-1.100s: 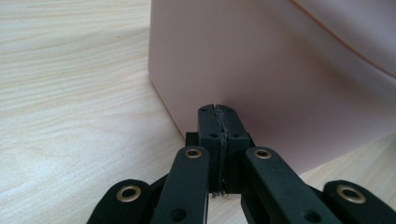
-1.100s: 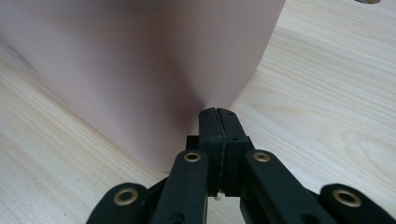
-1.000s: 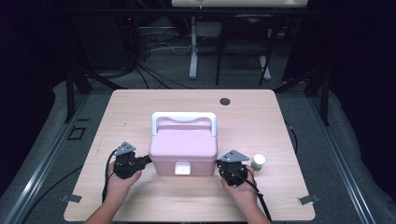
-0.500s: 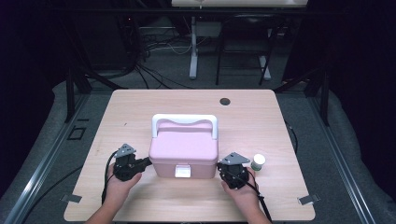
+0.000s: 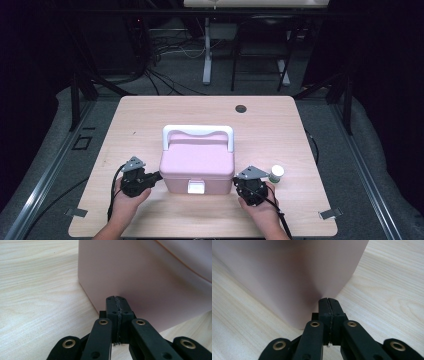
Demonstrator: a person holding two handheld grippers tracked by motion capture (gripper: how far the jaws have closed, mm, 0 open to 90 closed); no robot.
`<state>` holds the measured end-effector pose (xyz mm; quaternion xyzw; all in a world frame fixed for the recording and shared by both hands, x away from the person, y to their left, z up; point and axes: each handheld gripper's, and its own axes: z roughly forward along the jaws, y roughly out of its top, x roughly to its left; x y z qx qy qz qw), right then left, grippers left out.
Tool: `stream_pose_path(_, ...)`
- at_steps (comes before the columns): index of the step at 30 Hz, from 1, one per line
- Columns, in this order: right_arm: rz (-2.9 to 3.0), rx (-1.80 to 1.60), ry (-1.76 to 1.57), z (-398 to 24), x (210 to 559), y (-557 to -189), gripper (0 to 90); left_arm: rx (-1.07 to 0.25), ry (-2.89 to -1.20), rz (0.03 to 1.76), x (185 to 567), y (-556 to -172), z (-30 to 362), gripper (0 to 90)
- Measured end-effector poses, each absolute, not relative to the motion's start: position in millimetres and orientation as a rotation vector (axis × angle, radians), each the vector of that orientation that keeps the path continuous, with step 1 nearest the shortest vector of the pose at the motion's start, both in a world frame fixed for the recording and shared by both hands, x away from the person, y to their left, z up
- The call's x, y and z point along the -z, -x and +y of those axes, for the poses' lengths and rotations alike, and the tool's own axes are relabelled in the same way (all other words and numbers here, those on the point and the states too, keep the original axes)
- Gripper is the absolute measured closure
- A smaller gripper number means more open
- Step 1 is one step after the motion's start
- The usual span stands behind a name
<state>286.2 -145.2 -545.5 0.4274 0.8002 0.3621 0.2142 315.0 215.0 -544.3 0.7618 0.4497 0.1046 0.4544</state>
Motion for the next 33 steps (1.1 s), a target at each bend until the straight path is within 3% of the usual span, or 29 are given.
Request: stream_pose_path(33, 2.259, -0.993, -1.159, -152, 543, -263, 90.0, -0.219, -1.910, 1.077, 543, -294, 213, 89.9)
